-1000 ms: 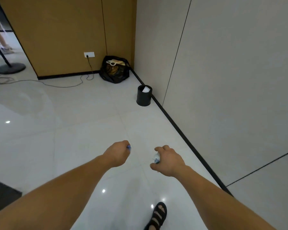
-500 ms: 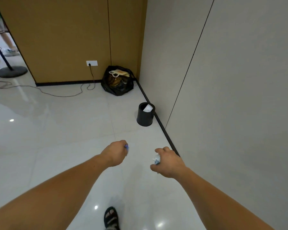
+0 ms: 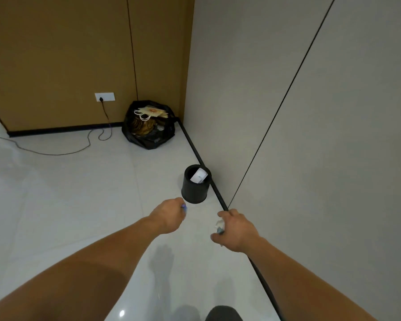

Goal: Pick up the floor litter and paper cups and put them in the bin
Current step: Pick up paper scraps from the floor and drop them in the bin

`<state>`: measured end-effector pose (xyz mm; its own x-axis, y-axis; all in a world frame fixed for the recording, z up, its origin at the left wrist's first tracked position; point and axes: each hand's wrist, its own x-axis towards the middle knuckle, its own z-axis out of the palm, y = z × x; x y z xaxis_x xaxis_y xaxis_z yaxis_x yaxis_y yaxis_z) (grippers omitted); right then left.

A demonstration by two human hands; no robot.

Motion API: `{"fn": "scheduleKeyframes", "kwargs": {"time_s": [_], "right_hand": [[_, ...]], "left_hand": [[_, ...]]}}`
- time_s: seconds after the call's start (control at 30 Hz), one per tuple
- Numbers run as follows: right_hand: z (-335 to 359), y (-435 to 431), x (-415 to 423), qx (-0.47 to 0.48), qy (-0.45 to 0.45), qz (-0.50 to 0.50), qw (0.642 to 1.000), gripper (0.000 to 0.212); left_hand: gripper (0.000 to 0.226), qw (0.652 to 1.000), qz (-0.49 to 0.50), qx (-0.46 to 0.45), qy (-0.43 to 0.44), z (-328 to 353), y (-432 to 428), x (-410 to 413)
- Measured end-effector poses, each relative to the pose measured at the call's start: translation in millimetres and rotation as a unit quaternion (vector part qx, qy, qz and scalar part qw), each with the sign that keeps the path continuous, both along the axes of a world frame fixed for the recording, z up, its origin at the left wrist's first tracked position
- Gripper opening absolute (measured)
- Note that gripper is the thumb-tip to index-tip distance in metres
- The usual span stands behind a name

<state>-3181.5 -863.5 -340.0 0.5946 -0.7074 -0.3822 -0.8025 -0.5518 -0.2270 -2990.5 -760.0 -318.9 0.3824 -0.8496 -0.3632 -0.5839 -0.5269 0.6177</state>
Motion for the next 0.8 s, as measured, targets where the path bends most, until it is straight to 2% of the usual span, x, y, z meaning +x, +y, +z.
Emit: {"fn": "scheduleKeyframes", "kwargs": {"time_s": [0.27, 0.53, 0.8], "right_hand": [[-28.9, -176.9, 98.6, 0.022, -0.03, 0.011, 0.999, 0.08], [-37.5, -343.3, 175.2, 0.053, -0.023, 0.029, 0.998, 0.077], [-104.6, -454.8, 259.3, 0.114, 0.013, 0.003, 0.993, 0.076]], "left_hand": [[0.026, 1.0, 0.014, 0.004, -0.004, -16.6, -178.1, 84.9], [0.025, 0.999, 0.026, 0.038, 0.024, -29.4, -337.2, 145.8], [0.029, 0.993, -0.016, 0.106, 0.038, -113.3, -469.8, 237.2]]}}
